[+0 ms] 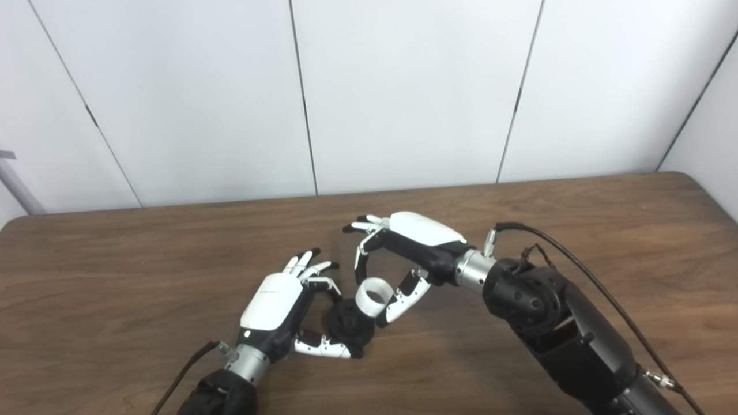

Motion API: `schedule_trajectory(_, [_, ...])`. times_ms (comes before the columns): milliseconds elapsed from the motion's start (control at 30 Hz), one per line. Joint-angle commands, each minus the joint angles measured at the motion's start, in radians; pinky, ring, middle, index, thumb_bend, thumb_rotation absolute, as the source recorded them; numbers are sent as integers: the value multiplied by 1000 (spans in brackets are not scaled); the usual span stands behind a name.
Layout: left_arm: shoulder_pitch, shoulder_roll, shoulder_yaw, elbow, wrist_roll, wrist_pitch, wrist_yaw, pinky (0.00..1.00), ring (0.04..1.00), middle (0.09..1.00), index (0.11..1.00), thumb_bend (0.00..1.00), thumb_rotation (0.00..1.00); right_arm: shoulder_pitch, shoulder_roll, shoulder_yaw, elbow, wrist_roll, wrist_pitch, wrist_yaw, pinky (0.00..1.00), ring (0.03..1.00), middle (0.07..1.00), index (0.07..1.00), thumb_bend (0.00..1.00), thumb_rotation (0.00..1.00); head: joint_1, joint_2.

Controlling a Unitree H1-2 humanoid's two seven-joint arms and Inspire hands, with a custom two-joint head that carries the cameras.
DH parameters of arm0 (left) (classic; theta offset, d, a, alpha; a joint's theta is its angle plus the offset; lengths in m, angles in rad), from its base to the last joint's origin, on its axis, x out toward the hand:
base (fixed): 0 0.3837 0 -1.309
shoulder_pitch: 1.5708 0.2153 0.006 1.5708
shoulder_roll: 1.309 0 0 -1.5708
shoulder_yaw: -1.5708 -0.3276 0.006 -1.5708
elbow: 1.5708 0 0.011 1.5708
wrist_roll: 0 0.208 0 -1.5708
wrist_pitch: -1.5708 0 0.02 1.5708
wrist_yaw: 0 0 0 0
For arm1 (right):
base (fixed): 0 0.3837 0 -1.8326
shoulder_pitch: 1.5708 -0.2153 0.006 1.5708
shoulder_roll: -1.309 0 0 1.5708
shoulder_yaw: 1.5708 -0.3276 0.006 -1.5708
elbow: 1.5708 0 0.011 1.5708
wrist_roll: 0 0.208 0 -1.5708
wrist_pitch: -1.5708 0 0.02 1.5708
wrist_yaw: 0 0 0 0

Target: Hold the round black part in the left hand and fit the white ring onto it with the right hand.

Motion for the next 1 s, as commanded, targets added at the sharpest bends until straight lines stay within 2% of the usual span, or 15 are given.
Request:
schedule_trajectory(0, [52,-11,-45,10,16,11,-49,1000,1000,871,478,522,48,-25,7,-7,-7,4,-37,-18,1000,1000,940,476,520,128,0,1])
schedule_trajectory(967, [92,5,-62,-67,-7,36,-72,1000,1000,876,479,522,48,-14,57,12,16,-3,-57,-24,1000,1000,940,476,520,128,12,18])
